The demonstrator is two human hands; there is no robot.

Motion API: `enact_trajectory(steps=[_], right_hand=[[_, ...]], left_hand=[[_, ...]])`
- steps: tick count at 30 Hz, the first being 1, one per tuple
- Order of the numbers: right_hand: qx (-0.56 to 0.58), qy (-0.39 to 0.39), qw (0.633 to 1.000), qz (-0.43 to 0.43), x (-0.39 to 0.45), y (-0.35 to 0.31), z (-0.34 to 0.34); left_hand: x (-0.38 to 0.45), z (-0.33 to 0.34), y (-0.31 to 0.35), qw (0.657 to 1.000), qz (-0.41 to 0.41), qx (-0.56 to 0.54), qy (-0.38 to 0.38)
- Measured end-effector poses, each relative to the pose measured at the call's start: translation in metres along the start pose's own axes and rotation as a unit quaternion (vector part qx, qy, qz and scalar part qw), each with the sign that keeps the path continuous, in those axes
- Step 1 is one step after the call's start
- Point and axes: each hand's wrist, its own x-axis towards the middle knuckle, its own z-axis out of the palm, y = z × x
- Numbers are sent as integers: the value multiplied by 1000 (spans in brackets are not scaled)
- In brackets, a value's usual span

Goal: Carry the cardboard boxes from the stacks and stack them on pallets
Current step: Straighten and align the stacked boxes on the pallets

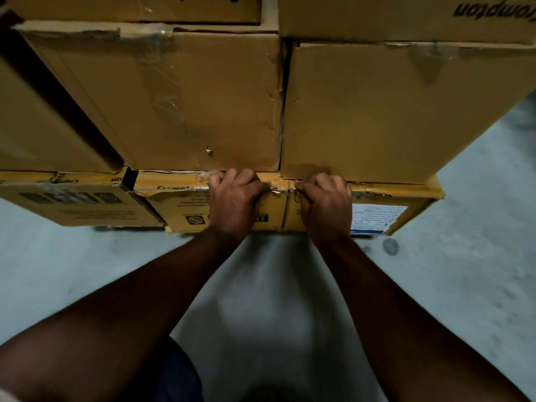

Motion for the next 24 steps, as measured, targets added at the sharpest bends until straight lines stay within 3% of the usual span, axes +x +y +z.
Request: enact_trajectory(steps=[4, 9, 15, 20, 24], right_hand=[[30, -20, 998, -57, -4, -25, 1], [128, -30, 983, -128, 9, -104, 9], [127, -118, 970, -172, 11, -181, 44], [48, -178, 970, -156, 27, -218, 70], [24, -177, 977, -116, 41, -226, 68]], left_hand=[[-1, -5, -9, 997, -5, -71, -14], [-32, -43, -52, 992, 22, -121, 17], [-82, -100, -172, 994, -46, -41, 86], [-89, -123, -248, 995, -67, 76, 10], [-67, -124, -255, 997, -30, 64, -23]])
